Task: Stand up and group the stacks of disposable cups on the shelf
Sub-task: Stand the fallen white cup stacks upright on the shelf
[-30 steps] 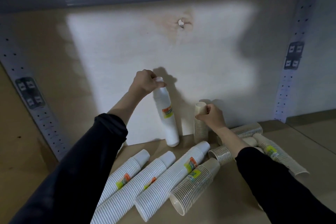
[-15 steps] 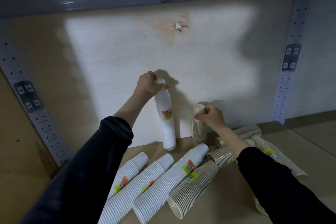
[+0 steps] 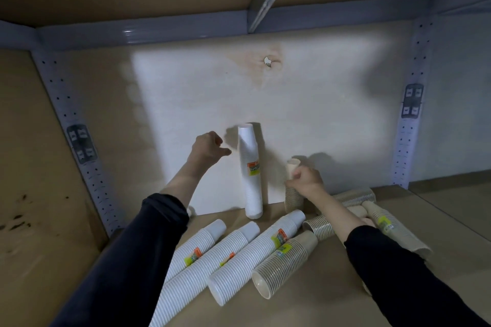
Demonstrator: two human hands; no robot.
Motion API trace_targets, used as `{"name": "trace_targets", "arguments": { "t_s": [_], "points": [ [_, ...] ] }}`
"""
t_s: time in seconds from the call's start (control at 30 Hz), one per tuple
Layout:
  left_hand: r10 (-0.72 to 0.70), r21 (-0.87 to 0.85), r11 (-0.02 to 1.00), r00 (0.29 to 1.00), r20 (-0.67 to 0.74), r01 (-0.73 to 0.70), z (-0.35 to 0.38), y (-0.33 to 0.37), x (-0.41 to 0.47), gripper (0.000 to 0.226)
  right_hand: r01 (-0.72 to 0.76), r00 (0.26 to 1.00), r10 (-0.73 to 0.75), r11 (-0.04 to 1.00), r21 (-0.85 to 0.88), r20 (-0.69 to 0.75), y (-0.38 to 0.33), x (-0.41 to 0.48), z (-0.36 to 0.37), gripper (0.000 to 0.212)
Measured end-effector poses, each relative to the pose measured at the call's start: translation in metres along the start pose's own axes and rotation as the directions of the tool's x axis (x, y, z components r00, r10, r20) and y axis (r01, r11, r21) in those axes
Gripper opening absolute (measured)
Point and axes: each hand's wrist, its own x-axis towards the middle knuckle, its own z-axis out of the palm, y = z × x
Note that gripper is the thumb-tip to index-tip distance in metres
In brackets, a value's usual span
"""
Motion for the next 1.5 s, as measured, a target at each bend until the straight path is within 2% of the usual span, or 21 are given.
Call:
{"name": "trace_targets", "arguments": {
  "t_s": [0.03,0.1,0.17,0.23,0.27,0.37,0.43,0.53,0.67,0.9,0.93,1.03,1.23,1.37,1.5],
  "points": [
    [-0.015,0.002,1.0,1.0,0.0,0.015,-0.003,-0.007,-0.006,0.036,0.008,1.0,-0.008,1.0,0.013,0.023,-0.003,-0.005,0.006,0.015],
    [-0.056,0.014,0.998,0.998,-0.002,0.056,-0.009,-0.022,-0.018,0.038,0.021,0.997,-0.024,0.999,0.047,0.08,-0.013,-0.017,0.017,0.022],
    [-0.105,0.034,0.994,0.994,0.0,0.105,-0.018,-0.037,-0.029,0.037,0.015,0.99,-0.028,0.996,0.092,0.14,-0.024,-0.027,0.032,0.009],
    [-0.144,0.06,0.988,0.99,0.006,0.143,-0.027,-0.051,-0.037,0.036,-0.023,0.98,-0.003,0.992,0.124,0.2,-0.034,-0.032,0.048,0.033],
    [-0.16,0.072,0.985,0.987,0.007,0.159,-0.031,-0.058,-0.041,0.036,-0.038,0.976,0.008,0.99,0.137,0.216,-0.041,-0.037,0.055,0.037],
    [-0.213,0.123,0.97,0.977,0.0,0.211,-0.039,-0.079,-0.051,0.037,-0.095,0.962,0.038,0.975,0.201,0.271,-0.055,-0.043,0.081,0.016],
    [-0.234,0.145,0.962,0.972,0.005,0.23,-0.04,-0.091,-0.055,0.038,-0.115,0.95,0.055,0.977,0.181,0.306,-0.061,-0.044,0.097,0.016],
    [-0.253,0.171,0.955,0.967,0.041,0.243,-0.035,-0.108,-0.057,0.039,-0.148,0.935,0.095,0.98,0.133,0.341,-0.066,-0.043,0.117,0.035],
    [-0.278,0.192,0.946,0.958,0.075,0.26,-0.021,-0.128,-0.053,0.041,-0.185,0.928,0.143,0.978,0.094,0.344,-0.064,-0.037,0.137,0.04],
    [-0.318,0.221,0.932,0.939,0.127,0.286,0.014,-0.16,-0.035,0.042,-0.204,0.892,0.126,0.969,0.137,0.434,-0.052,-0.014,0.168,0.052],
    [-0.322,0.226,0.931,0.938,0.129,0.288,0.02,-0.163,-0.032,0.043,-0.22,0.882,0.14,0.967,0.129,0.451,-0.051,-0.011,0.169,0.051],
    [-0.335,0.264,0.92,0.931,0.144,0.291,0.036,-0.17,-0.024,0.046,-0.286,0.84,0.179,0.948,0.138,0.512,-0.049,-0.001,0.175,0.027],
    [-0.396,0.347,0.881,0.902,0.172,0.321,0.058,-0.175,-0.014,0.057,-0.374,0.738,0.25,0.925,0.072,0.627,-0.057,0.004,0.184,0.027],
    [-0.409,0.383,0.863,0.9,0.15,0.329,0.065,-0.182,-0.012,0.044,-0.495,0.646,0.335,0.868,0.042,0.686,-0.061,0.007,0.185,0.054],
    [-0.371,0.394,0.87,0.92,0.129,0.296,0.063,-0.183,-0.014,0.04,-0.587,0.616,0.345,0.8,0.121,0.708,-0.059,0.007,0.185,0.047]
  ]
}}
